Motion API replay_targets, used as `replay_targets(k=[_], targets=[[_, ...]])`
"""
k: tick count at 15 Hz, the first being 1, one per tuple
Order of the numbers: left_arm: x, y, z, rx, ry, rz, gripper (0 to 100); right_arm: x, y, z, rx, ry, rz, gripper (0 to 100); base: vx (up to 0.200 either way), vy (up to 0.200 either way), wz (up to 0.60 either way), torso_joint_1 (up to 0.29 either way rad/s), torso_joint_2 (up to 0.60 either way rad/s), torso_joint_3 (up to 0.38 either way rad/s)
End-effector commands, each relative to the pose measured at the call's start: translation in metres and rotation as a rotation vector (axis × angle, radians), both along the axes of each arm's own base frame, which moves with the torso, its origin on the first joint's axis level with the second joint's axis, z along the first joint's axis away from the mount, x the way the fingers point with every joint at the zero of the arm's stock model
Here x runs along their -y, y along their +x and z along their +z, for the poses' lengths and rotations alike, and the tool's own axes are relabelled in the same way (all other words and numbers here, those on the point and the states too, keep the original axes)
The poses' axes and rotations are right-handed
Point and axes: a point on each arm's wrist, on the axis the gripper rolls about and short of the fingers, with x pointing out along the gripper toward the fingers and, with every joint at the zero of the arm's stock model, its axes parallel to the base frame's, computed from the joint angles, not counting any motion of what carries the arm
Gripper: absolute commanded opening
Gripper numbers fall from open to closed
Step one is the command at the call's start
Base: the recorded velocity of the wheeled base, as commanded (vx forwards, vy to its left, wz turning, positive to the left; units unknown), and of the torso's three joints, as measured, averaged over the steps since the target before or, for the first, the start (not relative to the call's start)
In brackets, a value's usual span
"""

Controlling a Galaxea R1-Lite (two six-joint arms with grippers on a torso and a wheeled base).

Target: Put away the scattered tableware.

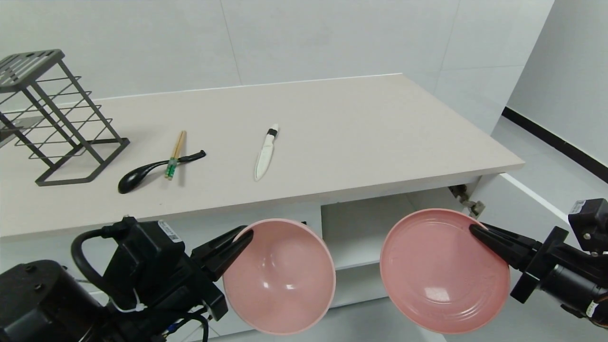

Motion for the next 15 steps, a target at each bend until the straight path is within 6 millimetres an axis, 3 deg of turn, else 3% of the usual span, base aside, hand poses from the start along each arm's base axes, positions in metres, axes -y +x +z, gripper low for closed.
replay_targets(k=[1,15], targets=[[0.0004,0.0006,-0.0011,-0.005,0.003,-0.001,0,-0.0003,0.0009,-0.0012,-0.006,-0.002,0.001,0,0.0,0.0,0.0,-0.256,0.5,0.232],[-0.0009,-0.0015,-0.0054,-0.024,0.015,-0.001,0,-0.001,0.003,-0.0038,-0.019,-0.006,0.001,0,0.0,0.0,0.0,-0.246,0.4,0.178]])
